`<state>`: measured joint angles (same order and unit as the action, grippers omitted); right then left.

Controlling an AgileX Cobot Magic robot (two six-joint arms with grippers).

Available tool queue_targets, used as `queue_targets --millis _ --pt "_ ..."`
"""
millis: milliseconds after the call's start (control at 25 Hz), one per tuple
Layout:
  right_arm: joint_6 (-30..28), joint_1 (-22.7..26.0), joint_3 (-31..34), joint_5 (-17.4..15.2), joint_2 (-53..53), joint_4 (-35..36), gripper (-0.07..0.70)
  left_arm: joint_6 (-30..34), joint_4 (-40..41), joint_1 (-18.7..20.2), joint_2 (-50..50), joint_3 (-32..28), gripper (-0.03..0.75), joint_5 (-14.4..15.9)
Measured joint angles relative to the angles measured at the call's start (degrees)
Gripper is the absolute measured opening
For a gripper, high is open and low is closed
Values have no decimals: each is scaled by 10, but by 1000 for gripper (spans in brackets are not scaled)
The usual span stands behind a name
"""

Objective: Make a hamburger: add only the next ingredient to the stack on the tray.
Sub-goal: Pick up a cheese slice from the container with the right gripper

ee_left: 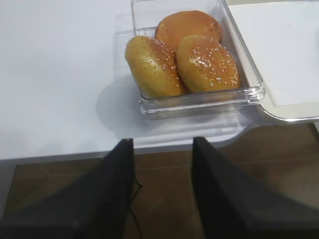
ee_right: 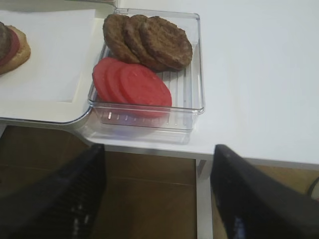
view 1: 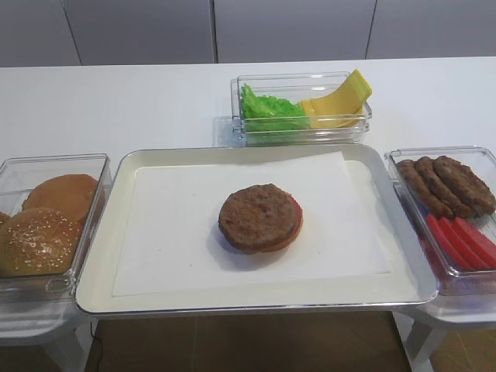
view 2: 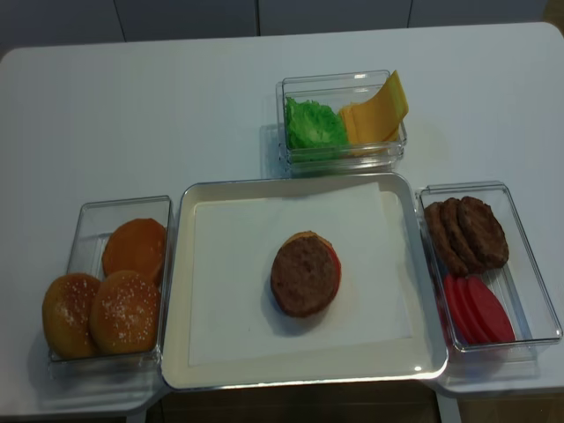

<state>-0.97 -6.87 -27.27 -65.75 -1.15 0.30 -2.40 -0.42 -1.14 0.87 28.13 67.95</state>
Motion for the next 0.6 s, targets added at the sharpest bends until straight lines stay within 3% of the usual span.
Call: queue_targets --millis 600 --pt "0 0 0 0 0 0 456 0 0 0 0 0 290 0"
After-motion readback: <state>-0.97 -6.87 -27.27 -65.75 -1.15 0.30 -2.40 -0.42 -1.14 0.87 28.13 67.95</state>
